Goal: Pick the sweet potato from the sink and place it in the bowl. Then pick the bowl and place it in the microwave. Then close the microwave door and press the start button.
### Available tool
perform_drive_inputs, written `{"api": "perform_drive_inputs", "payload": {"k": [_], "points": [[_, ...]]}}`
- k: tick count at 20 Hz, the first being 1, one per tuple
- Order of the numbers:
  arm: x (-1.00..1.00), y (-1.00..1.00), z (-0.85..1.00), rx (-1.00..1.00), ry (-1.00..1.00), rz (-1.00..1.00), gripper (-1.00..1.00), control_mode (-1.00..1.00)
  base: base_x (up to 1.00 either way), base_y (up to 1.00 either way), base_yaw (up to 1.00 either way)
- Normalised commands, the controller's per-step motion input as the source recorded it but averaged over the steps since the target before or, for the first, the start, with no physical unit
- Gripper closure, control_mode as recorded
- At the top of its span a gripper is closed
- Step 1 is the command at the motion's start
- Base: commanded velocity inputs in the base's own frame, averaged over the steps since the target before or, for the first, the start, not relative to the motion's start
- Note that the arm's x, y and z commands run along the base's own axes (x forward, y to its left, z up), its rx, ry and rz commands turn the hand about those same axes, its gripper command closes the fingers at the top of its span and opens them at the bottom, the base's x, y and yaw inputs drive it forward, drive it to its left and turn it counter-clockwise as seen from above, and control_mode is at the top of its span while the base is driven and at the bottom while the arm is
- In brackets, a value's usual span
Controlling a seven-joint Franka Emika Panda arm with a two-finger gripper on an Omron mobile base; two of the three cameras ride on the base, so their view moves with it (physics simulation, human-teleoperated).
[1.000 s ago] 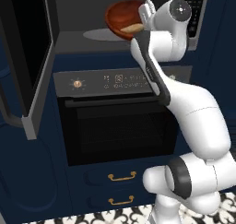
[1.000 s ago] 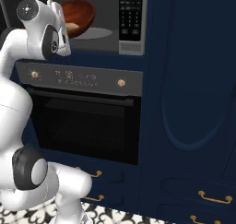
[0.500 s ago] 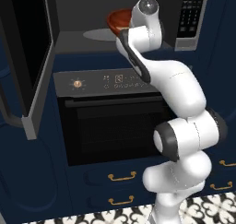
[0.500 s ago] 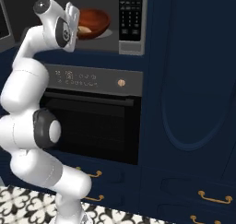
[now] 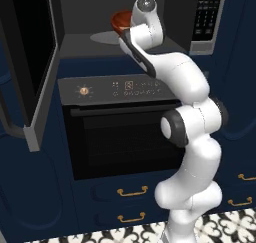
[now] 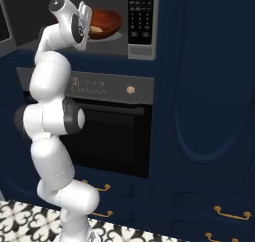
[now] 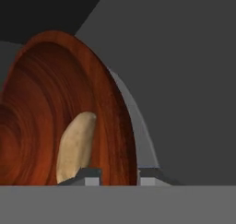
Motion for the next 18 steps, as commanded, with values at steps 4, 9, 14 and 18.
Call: {"api": "perform_drive_inputs", "payload": {"k": [4,9,14,18], "points": [[-0.15,-0.03,0.13,0.01,-0.06,0.00,-1.00,-1.00,0.00,0.00,0.00],[-1.00,-0.26,-0.17,0.05,-0.17,0.00,-1.00,-1.00,0.00,0.00,0.00],[-1.00,-0.29,-0.51,0.01,-0.13,0.02,-1.00,-1.00,0.00,0.00,0.00],[-1.00,-0.01,-0.36,-0.03,-0.06,0.07,-1.00,-1.00,0.00,0.00,0.00]]}}
